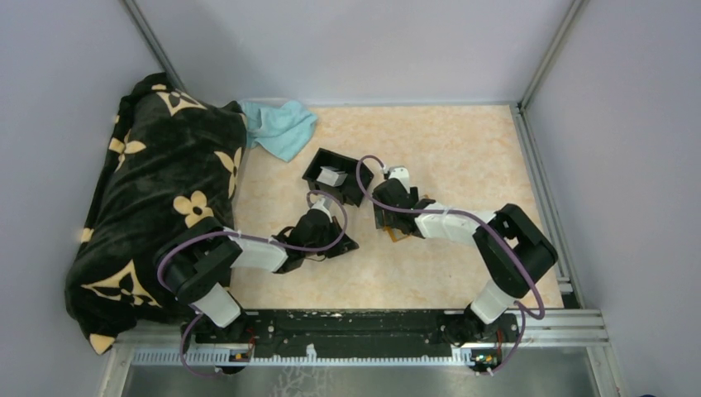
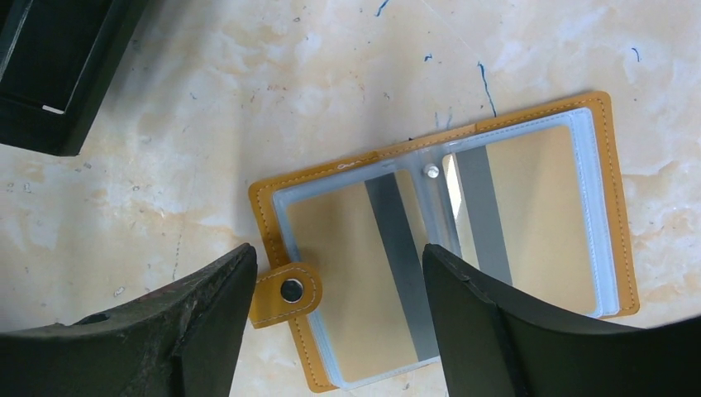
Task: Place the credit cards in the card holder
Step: Insert the credit card into the card holder, then close the card holder at the center of the board.
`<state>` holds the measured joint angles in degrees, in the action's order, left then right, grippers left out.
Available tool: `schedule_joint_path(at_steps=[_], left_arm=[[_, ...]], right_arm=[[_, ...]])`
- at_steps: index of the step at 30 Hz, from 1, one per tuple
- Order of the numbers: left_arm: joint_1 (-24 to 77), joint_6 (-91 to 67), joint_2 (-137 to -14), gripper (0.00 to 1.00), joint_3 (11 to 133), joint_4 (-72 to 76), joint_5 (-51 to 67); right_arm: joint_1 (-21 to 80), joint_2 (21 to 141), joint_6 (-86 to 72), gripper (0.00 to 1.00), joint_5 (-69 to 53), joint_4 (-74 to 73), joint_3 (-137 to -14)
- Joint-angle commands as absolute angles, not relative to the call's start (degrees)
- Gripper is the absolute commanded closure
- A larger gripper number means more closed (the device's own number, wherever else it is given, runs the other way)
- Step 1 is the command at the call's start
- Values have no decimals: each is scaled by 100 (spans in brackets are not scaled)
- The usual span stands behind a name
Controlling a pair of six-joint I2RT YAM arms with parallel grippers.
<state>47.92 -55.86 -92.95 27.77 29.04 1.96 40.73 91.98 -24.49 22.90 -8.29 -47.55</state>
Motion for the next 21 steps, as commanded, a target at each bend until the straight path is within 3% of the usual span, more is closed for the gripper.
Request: schedule_joint_path(at_steps=[1,9,15,21], left_arm=[[4847,-5349,-9485,100,2678,1723,-52],[4850,-5242,-9442,100,2971,1613,-6],[4905,-5004,-9581,98,3505,1485,167],[5019,-4909,-10089,97,4185,1312,325]], right_arm=[[4104,8796,-2417,25,2261,-811,-4834],[3812,7700,-2488,19,2416,-928,-4780],[2883,7010,-3018,18,2438,-907,-4113],[1930,6792,-3406,17,1621,-349,-3206]])
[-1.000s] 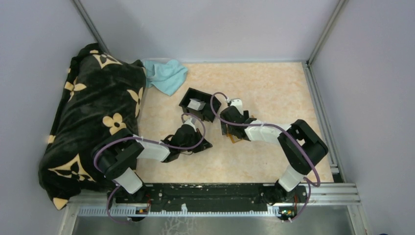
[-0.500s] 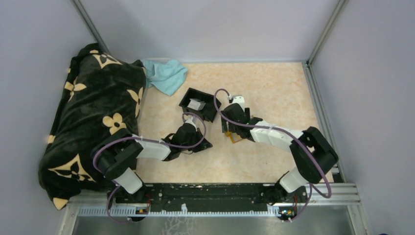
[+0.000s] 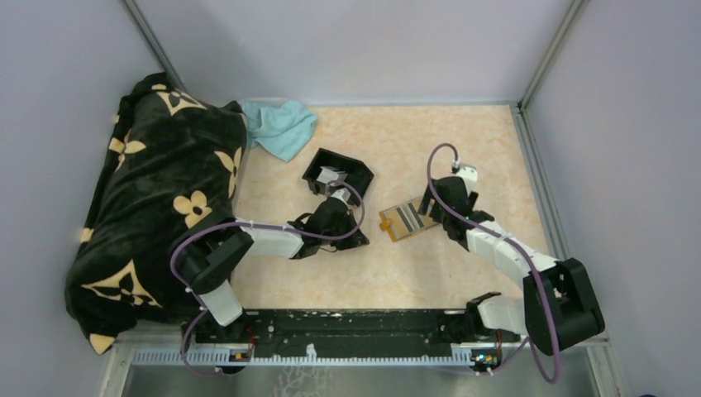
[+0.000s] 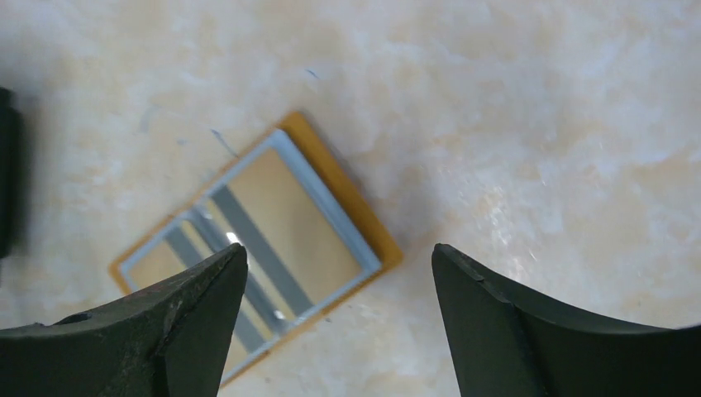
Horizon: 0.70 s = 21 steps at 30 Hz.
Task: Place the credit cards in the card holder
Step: Close the card holder at the center of the board.
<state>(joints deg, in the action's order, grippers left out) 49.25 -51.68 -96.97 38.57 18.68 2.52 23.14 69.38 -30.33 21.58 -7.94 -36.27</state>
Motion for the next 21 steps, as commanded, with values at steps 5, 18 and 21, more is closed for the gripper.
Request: schedule_joint_path(at_steps=[5,18,21], left_arm=[[5099,-4914,-10522,97,4657,1082,293],[5185,-5083,-10934,97,5120,787,9],[5181,-5103,-10987,97,5190,705,-51]], right_arm=[[1626,6870,-3541,16,1157,93,-2799],[1075,7258,-4095,16,462,1037,-2038],[1046,7310,-4151,16,371,1112,-1974]])
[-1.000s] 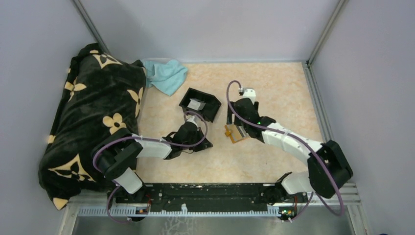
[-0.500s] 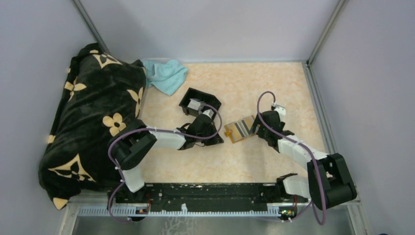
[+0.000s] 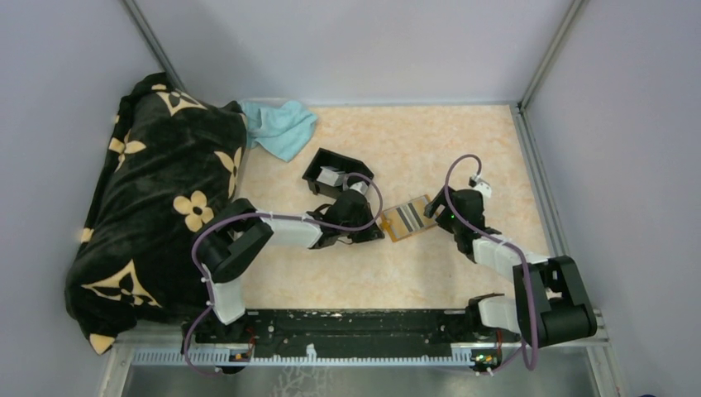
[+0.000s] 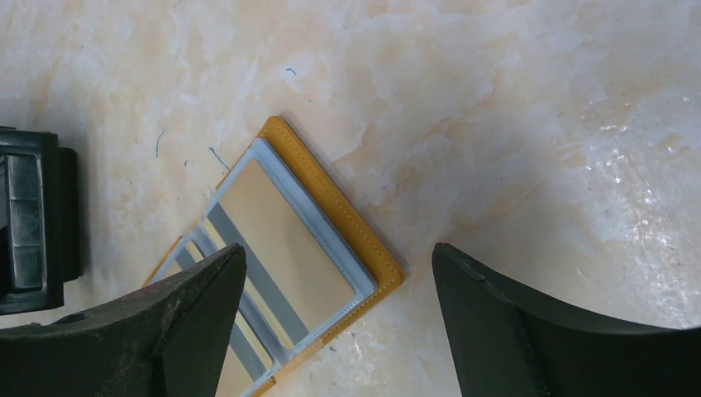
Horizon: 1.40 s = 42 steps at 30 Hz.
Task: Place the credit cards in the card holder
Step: Close the card holder at the center of the board.
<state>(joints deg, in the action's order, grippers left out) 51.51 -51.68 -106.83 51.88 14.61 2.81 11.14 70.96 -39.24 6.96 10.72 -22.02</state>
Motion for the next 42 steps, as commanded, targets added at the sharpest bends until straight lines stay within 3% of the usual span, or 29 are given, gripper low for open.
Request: schedule_joint_path(at_steps=[1,25,42], left_arm=[[5177,-5106,-11012,97,5227,658,-71],[5182,-5175,-11231,96,5476,148,-393],[5184,-5166,-11260,96,5224,101,-404]], right_arm=[[1038,7304,-4197,16,377,1100,-1955],[1082,6852,-4656,22,-766,1628,-1306],[1098,5898,-4889,36,-1314,2135,-1118]])
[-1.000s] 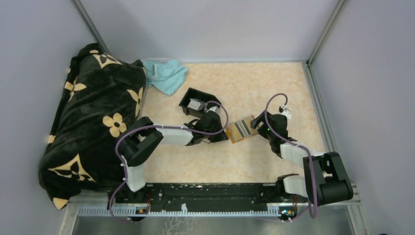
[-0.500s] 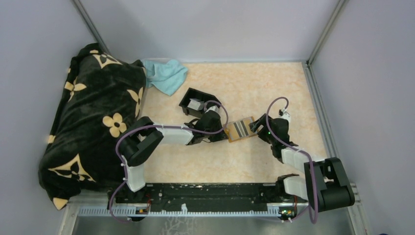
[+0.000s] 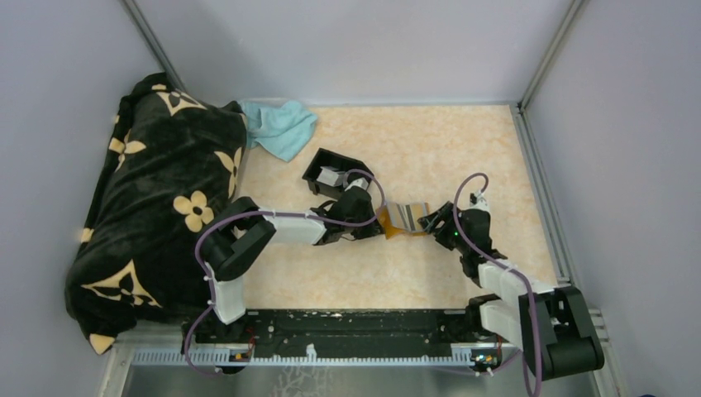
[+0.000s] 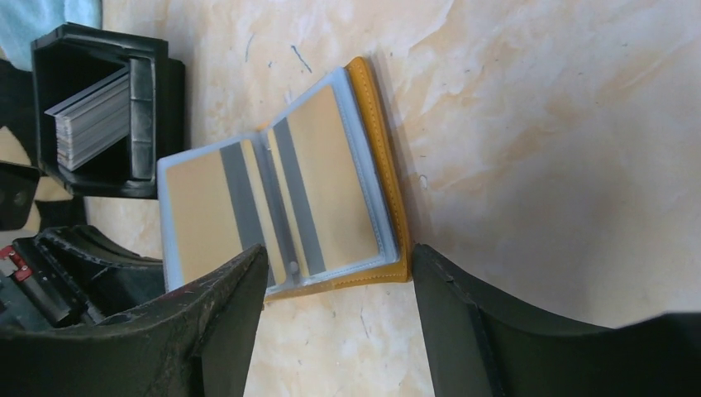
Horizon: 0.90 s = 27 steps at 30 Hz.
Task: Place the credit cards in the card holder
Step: Close the card holder at the center of the board.
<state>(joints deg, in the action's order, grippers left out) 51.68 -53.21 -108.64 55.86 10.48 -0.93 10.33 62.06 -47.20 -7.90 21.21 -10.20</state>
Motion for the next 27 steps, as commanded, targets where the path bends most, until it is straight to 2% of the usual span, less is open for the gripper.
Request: schedule_joint_path(at_steps=[1,13,27], left_arm=[[5183,-5165,-11239,96,5188,107,-418],[5183,-5181,-11077,96,4905,122,-472],[5185,-5234,-11048,96,4747,218,-439]], right_arm=[[1091,5836,-4879,36,-1318,2102,-1134],[1222,5557,-4900,38,-1398,2047,-1371],[2144,5926,-4715,38,-935,1995,-1925]])
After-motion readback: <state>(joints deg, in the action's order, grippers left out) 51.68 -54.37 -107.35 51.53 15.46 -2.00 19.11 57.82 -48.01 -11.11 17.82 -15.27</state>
